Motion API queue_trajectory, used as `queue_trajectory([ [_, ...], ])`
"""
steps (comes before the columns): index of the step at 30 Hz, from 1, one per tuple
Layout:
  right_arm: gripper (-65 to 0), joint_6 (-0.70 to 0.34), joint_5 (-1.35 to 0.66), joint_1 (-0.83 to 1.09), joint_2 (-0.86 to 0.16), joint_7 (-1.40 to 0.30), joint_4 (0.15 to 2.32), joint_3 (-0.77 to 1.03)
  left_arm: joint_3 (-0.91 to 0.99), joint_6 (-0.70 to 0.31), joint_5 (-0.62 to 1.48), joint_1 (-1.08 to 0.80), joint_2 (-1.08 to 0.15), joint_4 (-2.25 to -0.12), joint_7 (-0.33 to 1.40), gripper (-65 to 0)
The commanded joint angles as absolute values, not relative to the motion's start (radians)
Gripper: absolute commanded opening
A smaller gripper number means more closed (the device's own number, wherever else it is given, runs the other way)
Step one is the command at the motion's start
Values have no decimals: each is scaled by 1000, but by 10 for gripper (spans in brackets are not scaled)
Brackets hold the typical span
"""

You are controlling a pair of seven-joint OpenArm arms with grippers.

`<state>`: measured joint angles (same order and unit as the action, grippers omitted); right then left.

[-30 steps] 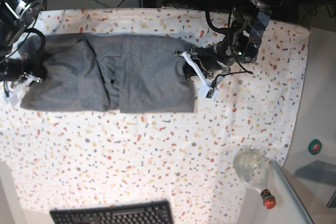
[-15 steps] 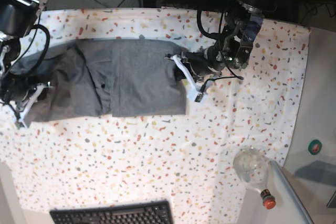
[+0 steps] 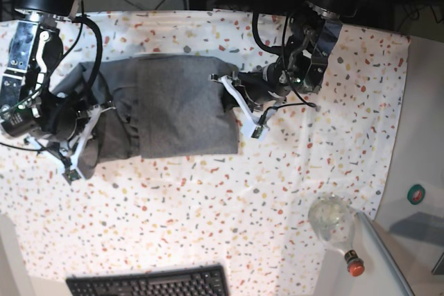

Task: Layout the t-shirt on the table in an organized manner, then fold the t-shirt properly
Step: 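Fold the strip's end with the right gripper over toward the left gripper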

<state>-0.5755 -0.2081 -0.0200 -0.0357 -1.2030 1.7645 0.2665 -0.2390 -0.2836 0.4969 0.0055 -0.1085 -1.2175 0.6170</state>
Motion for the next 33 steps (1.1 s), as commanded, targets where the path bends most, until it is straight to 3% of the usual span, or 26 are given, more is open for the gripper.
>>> queue_trajectory([
  [1,-650,-575,-223,-30,-25,-1202,1797,265,-239,-289,509,15,-114,-1236,602,-650],
  [6,-650,-572,-222,-22,47,-1207,1794,265,-239,-289,509,12,-116,-1237,602,-650],
  [10,-650,-466,-222,28,96,-1173,1802,240,-239,-289,509,10,-116,-1237,602,-650],
  [24,-650,-209,-223,88,102,-1044,1837,-84,-239,-289,509,10,-117,-1237,602,-650],
  [33,-650,-182,-225,45,105,-1004,1744,-154,-239,-289,509,10,-117,-1237,602,-650],
])
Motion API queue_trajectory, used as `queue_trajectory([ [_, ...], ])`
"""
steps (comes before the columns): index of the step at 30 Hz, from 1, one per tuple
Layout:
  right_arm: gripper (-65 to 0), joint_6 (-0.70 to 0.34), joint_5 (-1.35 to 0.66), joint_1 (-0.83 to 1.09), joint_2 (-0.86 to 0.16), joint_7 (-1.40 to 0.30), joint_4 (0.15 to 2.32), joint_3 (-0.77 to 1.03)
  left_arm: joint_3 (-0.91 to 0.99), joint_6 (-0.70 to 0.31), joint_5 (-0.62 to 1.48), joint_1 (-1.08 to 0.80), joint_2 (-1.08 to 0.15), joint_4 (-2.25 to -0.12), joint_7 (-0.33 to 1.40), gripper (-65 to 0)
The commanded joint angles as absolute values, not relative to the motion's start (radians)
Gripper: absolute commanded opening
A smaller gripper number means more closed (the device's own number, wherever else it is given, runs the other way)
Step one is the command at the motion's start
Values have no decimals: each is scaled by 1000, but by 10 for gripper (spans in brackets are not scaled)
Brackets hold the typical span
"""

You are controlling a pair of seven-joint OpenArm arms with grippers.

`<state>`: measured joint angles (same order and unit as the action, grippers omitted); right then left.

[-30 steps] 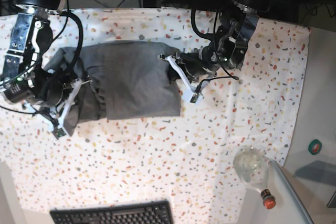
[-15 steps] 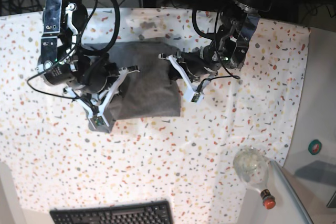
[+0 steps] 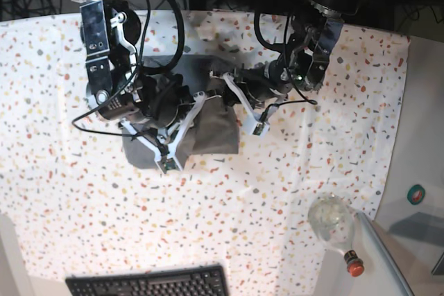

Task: Layout the t-shirt on the table in an organized manner, then fold the t-shirt properly
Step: 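Fold the strip's end with the right gripper over toward the left gripper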

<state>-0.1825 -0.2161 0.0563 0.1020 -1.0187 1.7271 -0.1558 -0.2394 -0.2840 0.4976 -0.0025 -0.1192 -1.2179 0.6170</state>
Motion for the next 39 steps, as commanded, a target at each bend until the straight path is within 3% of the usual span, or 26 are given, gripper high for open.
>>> queue_trajectory([
  [1,-650,-182,-225,41,105,-997,1735,-157,-239,-289,509,10,-117,-1237,602,-650],
  [9,-650,-117,-228,-2,105,-935,1632,-162,-239,-289,509,10,-120,-1237,602,-650],
  [39,-650,-114,-226,8,102,-1038,1650,-166,-229,-289,509,21,-133,-1237,602,-650],
])
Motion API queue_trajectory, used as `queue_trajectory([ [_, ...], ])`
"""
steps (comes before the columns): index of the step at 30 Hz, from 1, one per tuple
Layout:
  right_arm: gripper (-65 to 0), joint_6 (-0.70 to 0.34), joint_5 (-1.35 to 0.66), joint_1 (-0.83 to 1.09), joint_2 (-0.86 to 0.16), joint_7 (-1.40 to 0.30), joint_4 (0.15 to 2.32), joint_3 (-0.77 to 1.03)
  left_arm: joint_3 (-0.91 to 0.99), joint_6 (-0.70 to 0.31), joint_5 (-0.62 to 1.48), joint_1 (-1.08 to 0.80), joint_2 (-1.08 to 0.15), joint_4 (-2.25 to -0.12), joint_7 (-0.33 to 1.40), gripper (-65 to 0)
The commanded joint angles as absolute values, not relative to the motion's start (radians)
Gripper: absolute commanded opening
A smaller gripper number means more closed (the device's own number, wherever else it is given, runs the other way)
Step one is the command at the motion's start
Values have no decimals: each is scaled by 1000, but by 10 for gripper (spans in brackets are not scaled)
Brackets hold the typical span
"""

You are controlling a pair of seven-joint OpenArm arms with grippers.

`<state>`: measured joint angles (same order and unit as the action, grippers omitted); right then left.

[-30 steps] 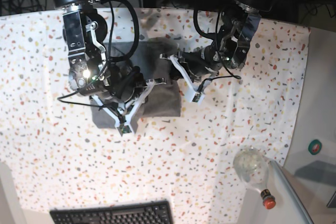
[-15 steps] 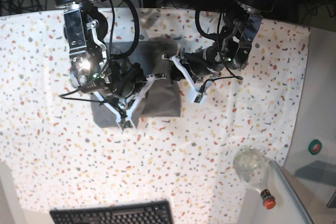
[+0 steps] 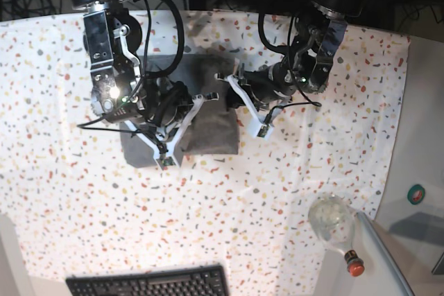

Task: Layout the t-shirt on the table in an organized manner, then fold the t-shirt properly
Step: 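Fold the strip's end with the right gripper over toward the left gripper, then press the folded stack with the right gripper and move the left gripper to its edge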

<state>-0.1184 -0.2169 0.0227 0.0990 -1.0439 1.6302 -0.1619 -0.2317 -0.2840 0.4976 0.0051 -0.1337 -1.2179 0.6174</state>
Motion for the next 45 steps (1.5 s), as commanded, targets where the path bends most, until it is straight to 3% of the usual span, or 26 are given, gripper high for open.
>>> queue_trajectory([
  [1,-650,-114,-226,8,102,-1038,1650,-166,-229,-289,509,21,-133,-1237,602,-650],
  [8,-650,-114,-226,8,104,-1038,1639,-166,-228,-289,509,21,-136,-1237,602,-650],
  [15,-650,-114,-226,15,104,-1038,1638,-166,-223,-289,519,-25,-239,-1328,602,-650],
  [20,-647,-114,-226,15,104,-1029,1604,-165,-31,-292,519,-145,-277,-1414,602,-650],
  [24,-401,-114,-228,15,105,-1024,1604,-165,110,-292,519,-217,-314,-1445,602,-650],
  [27,-312,-114,-228,13,105,-993,1601,-168,197,-294,519,-259,-338,-1463,602,-650],
  [32,-309,-114,-228,7,105,-981,1563,-282,335,-297,519,-291,-341,-1465,604,-650],
  [38,-309,-114,-228,-15,110,-931,1514,-430,446,-412,519,-263,-335,-1461,713,-650],
  [45,-309,-114,-223,-45,113,-937,1641,-598,475,-418,518,-252,-338,-1460,734,-650],
])
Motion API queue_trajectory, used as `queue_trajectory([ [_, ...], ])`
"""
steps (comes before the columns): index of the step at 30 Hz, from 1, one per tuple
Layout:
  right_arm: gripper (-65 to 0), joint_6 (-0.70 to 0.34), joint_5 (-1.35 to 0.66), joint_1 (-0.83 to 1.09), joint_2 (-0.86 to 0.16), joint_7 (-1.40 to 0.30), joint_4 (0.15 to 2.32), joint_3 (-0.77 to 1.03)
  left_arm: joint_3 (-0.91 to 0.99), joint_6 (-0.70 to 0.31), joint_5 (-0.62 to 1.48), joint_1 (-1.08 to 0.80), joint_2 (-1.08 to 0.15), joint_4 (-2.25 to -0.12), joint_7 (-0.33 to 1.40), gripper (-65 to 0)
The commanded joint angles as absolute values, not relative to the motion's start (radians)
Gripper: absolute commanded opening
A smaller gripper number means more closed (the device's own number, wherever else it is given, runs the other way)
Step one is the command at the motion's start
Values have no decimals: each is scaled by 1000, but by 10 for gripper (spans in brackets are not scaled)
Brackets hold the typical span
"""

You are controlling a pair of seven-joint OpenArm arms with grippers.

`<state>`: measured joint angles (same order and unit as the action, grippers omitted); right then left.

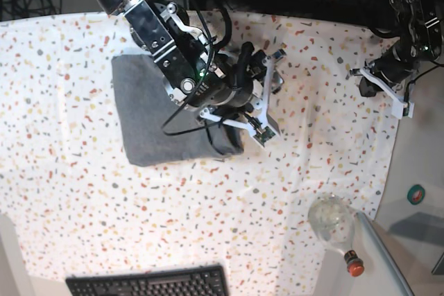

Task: Layout the t-shirt on the table in an organized manner, then fold the t-shirt properly
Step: 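Press the folded stack with the right gripper and move the left gripper to its edge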

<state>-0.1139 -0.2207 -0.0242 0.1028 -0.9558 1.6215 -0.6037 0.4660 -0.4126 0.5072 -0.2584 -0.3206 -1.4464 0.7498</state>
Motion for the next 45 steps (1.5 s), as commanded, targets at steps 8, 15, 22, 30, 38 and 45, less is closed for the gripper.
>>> queue_trajectory([
  [8,-650,27,-223,47,4,-995,1908,-469,562,-421,510,-280,-351,-1415,733,-650],
  [15,-650,150,-222,134,-56,-993,1822,-447,579,-421,510,-286,-403,-1348,731,-650],
  [22,-650,165,-223,174,-76,-993,1793,-484,575,-421,510,-283,-412,-1348,731,-650],
  [30,-650,165,-226,56,38,-987,1590,-653,572,-421,515,-271,-394,-1359,733,-650],
  [38,-650,165,-228,-2,54,-1006,1569,-653,572,-421,510,-274,-392,-1353,733,-650],
  [45,-650,165,-223,12,-18,-1056,1805,-575,469,-421,519,-268,-348,-1460,737,-650],
])
